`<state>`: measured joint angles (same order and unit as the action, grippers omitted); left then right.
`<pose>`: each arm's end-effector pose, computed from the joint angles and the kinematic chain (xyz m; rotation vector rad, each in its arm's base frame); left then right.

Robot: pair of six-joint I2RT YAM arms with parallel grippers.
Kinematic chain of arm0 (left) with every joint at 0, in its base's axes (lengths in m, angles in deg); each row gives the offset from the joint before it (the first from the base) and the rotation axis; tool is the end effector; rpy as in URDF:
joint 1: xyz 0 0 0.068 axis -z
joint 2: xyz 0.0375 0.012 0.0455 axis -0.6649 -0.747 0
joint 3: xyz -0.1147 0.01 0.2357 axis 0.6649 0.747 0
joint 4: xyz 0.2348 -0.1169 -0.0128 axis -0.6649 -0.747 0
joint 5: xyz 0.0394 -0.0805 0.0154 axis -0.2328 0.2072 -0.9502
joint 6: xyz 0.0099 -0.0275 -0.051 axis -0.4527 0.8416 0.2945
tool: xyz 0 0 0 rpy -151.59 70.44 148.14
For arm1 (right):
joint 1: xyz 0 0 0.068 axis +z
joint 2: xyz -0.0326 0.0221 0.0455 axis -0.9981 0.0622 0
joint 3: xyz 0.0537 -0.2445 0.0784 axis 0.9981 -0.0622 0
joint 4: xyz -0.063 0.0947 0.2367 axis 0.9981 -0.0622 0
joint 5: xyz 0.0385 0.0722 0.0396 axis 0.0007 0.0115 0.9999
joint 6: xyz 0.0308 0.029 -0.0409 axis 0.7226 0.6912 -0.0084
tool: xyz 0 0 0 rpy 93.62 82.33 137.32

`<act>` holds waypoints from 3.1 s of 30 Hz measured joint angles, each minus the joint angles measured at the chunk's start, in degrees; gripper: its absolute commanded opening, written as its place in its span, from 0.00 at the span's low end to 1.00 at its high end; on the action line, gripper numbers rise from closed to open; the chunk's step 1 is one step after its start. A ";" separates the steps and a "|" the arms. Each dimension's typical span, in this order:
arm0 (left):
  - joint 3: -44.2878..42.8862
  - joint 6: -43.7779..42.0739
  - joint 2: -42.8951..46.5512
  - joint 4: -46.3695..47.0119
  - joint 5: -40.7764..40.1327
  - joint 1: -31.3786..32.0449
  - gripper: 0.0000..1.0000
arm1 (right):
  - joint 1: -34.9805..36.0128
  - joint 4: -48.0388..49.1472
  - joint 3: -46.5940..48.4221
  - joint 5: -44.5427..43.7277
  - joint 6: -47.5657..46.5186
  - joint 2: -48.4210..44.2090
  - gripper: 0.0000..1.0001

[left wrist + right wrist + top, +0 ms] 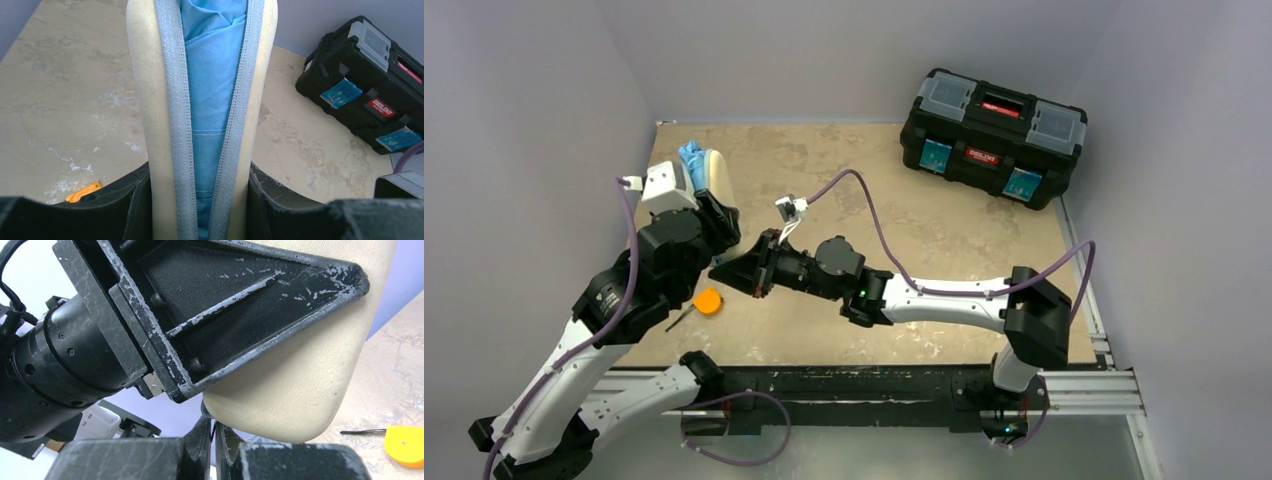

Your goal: Put away the umbrella

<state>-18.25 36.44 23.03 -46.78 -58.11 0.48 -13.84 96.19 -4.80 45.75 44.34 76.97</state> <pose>0.1215 -0.0739 0.4087 -0.3918 1.8583 -0.2997 0.1184 0.3849 0.3375 -0.3333 1.5655 1.8284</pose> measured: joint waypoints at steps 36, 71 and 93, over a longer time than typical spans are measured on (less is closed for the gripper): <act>1.01 -2.16 -0.59 0.87 8.22 0.74 0.00 | 5.09 -15.93 -11.82 -0.13 -16.79 -31.21 0.99; -2.91 1.75 4.42 23.69 59.34 0.61 0.00 | -22.03 2.36 -3.63 21.99 0.24 -24.00 0.93; -5.88 6.93 -2.05 29.57 69.68 -0.11 0.98 | -22.08 11.56 1.97 29.46 7.30 -17.73 0.00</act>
<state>-24.13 43.37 20.98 -17.21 11.57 0.37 -35.91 107.75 -2.83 75.21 51.64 59.25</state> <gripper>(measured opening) 0.912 0.397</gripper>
